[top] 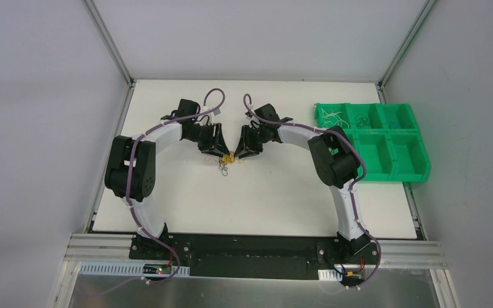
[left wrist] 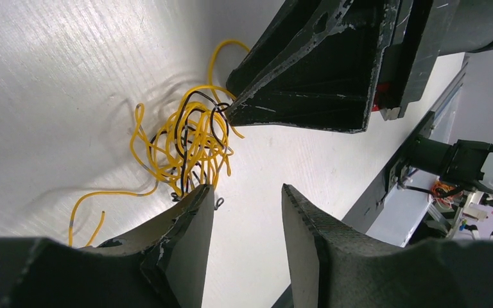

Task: Untangle the cables

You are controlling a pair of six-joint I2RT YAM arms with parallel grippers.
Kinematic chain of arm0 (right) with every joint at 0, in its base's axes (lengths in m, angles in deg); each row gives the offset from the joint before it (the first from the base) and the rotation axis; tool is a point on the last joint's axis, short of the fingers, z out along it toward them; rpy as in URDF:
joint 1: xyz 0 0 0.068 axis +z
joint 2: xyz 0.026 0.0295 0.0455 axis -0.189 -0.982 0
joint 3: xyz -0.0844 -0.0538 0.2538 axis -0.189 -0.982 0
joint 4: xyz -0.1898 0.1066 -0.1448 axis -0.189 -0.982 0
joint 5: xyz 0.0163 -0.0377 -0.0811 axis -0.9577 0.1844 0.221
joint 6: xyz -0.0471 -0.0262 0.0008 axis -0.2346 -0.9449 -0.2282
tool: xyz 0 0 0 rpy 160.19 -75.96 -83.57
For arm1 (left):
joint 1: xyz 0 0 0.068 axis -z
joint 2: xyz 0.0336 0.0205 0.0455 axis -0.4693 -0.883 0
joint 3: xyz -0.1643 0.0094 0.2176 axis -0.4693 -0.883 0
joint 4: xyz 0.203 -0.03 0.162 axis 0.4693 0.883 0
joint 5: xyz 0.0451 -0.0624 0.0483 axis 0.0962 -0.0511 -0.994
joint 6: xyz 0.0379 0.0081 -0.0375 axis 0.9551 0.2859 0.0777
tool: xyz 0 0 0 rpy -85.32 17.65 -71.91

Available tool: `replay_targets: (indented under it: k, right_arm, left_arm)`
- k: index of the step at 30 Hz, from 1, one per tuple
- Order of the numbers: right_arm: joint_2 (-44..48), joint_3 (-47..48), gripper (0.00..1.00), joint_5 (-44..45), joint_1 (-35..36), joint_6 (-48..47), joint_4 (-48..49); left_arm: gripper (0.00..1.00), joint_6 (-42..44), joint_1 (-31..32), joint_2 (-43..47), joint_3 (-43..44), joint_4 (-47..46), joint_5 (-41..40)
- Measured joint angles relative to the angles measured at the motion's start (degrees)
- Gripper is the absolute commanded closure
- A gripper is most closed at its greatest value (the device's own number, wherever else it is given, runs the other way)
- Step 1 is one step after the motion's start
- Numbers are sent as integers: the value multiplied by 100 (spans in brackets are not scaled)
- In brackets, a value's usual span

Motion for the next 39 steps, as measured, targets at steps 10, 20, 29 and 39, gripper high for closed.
replay_targets:
  k: [10,20,29,39]
  right_arm:
    - [0,-17,68,-20,0,4,26]
    - [4,-87,68,-57,-2,2,129]
    - [9,-140,68,-125,-2,0,210]
    - [22,-175,66,-144,-2,4,258]
  left_arm:
    - [51,-85,-37,444,-271,-105,299]
    - [46,-181,-190,608,-448,-146,221]
    - [41,-271,-260,632,-442,-157,1058]
    - [37,-688,-511,1187,-223,-245,2100]
